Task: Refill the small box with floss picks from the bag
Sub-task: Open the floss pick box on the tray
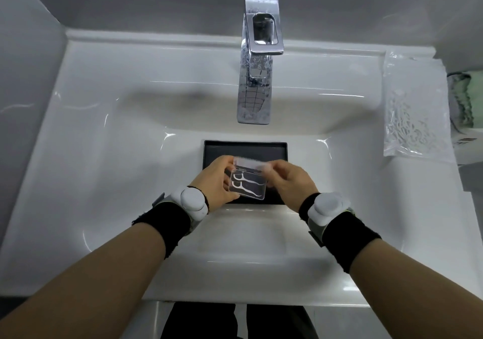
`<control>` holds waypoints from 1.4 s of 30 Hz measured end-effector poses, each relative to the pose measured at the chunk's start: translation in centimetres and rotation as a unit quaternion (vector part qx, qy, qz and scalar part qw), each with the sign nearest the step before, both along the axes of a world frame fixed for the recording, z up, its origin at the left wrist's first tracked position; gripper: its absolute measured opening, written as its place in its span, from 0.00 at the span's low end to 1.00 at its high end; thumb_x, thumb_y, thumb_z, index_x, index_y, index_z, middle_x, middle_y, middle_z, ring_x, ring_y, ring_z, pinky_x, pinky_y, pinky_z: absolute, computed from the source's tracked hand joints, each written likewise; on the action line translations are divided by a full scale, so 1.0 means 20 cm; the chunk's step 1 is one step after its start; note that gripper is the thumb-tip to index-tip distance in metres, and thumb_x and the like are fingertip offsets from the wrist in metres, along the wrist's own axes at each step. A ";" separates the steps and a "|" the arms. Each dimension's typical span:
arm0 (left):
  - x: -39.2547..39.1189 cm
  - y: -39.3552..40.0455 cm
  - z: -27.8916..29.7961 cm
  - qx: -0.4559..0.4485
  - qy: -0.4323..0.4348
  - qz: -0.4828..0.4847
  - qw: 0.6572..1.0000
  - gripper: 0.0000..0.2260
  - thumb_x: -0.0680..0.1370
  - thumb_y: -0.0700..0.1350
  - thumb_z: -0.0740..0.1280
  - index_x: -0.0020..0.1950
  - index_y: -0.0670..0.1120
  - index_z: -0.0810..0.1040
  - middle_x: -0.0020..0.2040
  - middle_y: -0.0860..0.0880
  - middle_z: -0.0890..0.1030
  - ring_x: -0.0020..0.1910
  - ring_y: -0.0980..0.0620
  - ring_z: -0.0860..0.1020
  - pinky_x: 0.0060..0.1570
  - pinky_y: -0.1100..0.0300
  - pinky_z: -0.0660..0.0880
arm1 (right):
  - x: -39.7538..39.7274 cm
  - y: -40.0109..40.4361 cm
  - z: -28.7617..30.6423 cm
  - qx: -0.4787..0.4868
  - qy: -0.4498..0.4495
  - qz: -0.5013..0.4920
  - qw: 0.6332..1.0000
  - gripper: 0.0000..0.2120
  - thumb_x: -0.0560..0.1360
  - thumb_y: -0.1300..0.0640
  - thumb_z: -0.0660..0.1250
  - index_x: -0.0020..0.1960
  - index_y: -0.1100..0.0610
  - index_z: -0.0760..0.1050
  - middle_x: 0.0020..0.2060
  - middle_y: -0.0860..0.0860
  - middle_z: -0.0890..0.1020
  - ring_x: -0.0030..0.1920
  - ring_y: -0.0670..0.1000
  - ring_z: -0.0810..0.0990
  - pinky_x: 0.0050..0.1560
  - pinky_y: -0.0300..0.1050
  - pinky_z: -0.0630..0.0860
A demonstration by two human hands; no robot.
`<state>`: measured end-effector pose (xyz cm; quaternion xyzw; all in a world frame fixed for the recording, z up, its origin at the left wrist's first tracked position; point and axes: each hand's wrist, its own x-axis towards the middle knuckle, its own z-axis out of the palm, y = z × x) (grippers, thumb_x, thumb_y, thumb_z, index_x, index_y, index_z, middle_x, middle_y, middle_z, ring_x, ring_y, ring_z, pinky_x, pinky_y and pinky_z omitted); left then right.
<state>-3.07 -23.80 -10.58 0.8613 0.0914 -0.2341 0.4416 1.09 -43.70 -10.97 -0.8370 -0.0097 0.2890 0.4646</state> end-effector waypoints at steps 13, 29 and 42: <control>0.17 -0.17 -0.04 0.019 -0.038 0.033 0.999 0.40 0.70 0.42 0.75 0.75 0.52 0.55 0.64 0.54 0.73 0.45 0.55 0.77 0.53 0.58 0.76 | 0.29 -0.02 -0.09 -0.013 0.011 -0.176 0.984 0.09 0.76 0.46 0.66 0.48 0.49 0.81 0.34 0.45 0.82 0.35 0.45 0.80 0.45 0.45 0.79; 0.32 -0.26 -0.16 0.034 -0.028 0.103 0.994 0.33 0.73 0.38 0.70 0.73 0.49 0.59 0.66 0.48 0.74 0.50 0.52 0.79 0.53 0.57 0.76 | 0.43 -0.07 -0.20 -0.015 0.004 -0.181 0.983 0.15 0.74 0.45 0.67 0.59 0.49 0.77 0.43 0.47 0.83 0.43 0.53 0.82 0.52 0.51 0.80; 0.20 -0.35 0.26 0.084 0.026 0.002 0.996 0.15 0.77 0.52 0.64 0.62 0.49 0.72 0.54 0.52 0.77 0.53 0.52 0.76 0.53 0.61 0.69 | 0.09 -0.24 0.26 -0.019 0.030 -0.015 0.999 0.10 0.77 0.47 0.64 0.46 0.53 0.80 0.38 0.46 0.83 0.37 0.47 0.79 0.39 0.38 0.72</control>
